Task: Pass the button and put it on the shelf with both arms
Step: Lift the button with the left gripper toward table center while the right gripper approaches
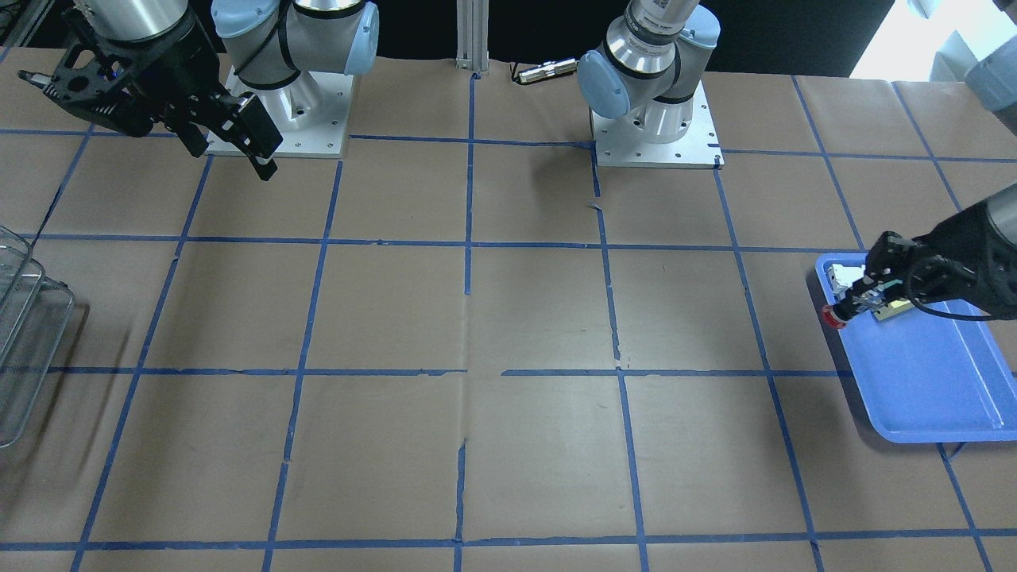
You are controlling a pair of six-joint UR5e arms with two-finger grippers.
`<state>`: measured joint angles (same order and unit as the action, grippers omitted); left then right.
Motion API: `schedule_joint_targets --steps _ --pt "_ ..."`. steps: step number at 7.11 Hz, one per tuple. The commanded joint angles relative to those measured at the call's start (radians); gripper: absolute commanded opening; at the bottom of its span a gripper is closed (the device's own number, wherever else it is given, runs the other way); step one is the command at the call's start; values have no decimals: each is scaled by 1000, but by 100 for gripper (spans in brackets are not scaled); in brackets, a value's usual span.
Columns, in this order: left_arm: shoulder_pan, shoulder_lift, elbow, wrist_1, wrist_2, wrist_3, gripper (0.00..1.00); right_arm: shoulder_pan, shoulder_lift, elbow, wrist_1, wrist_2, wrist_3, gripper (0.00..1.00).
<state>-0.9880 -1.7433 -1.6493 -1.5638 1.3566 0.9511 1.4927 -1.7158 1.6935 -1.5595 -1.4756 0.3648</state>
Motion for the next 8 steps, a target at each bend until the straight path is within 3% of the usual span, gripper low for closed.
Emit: schedule_joint_targets --steps 1,3,5,8 --pt "-73 131 -100 -169 -274 -110 17 -88 7 -2 44 239 61 100" --pt "-86 217 -183 -249 -554 -149 18 -191 79 2 177 531 83 100" --pt "-186 232 -268 -254 -794 -179 17 -222 113 9 255 741 86 100" --pt "-368 254 -368 -243 -1115 -235 14 -259 162 12 545 928 74 100"
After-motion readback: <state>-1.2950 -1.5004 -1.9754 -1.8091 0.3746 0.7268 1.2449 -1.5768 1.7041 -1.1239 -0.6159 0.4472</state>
